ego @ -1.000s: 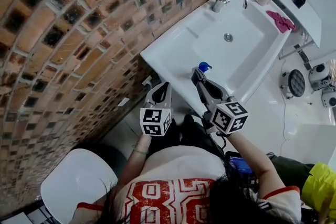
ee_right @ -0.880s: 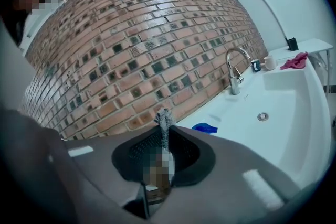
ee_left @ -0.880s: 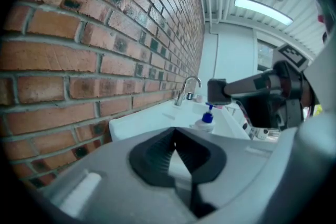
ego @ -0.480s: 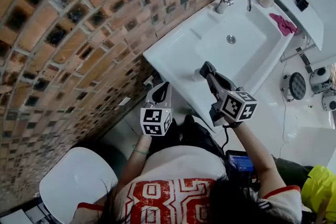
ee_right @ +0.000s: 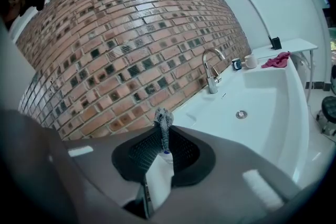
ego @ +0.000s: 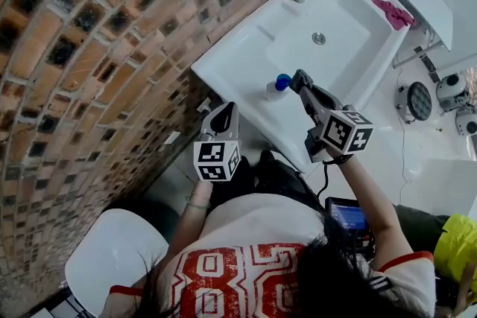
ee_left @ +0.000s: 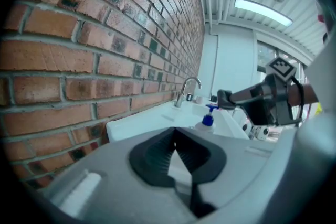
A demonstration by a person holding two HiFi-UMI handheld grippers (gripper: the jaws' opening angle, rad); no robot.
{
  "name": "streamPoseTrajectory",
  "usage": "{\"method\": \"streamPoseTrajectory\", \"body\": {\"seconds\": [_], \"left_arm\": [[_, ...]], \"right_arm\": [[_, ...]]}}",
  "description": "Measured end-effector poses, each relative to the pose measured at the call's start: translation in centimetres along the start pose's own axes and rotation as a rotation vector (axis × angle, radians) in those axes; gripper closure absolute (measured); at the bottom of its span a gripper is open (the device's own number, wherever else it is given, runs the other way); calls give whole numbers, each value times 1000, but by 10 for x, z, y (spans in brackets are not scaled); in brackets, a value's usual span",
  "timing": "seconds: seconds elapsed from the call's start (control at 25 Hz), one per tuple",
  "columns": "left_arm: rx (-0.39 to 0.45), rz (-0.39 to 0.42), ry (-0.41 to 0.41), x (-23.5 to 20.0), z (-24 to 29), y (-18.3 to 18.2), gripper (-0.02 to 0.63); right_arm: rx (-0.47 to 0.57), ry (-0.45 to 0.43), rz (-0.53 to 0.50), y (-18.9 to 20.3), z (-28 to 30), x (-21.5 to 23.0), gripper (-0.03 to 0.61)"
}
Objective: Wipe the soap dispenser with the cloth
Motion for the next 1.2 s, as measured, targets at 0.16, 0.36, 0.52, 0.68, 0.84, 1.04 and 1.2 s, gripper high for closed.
{"method": "streamPoseTrajectory", "body": {"seconds": [0.16, 0.36, 0.52, 0.68, 0.84, 1.04, 1.2], "left_arm": [[5, 10, 11, 3, 0, -2, 611], [7, 20, 18, 7, -2, -4, 611], [8, 23, 19, 9, -3, -4, 611], [12, 27, 28, 12, -1, -6, 611], [15, 39, 50, 23, 0, -7, 611], [17, 54, 65, 30, 0, -7, 611], [19, 57, 53, 29, -3, -7, 611]], "right_arm": [[2, 5, -15, -7, -8, 4, 532], [8, 41, -55, -20, -36, 26, 532], [22, 88, -59, -17, -69, 56, 532], [62, 101, -15, -7, -86, 72, 532], [81, 97, 2, 1, -83, 70, 532], [65, 66, -32, 3, -74, 61, 534], [62, 44, -48, 3, -71, 56, 534]]}}
Point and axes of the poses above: the fingertips, and each gripper's own axes: z forward along the fingers, x to its right, y out of its underside, the point moved 1 cm from there along -z, backward along the fingers, and after that the axes turned 7 degrees about -y, right-handed, at the moved point
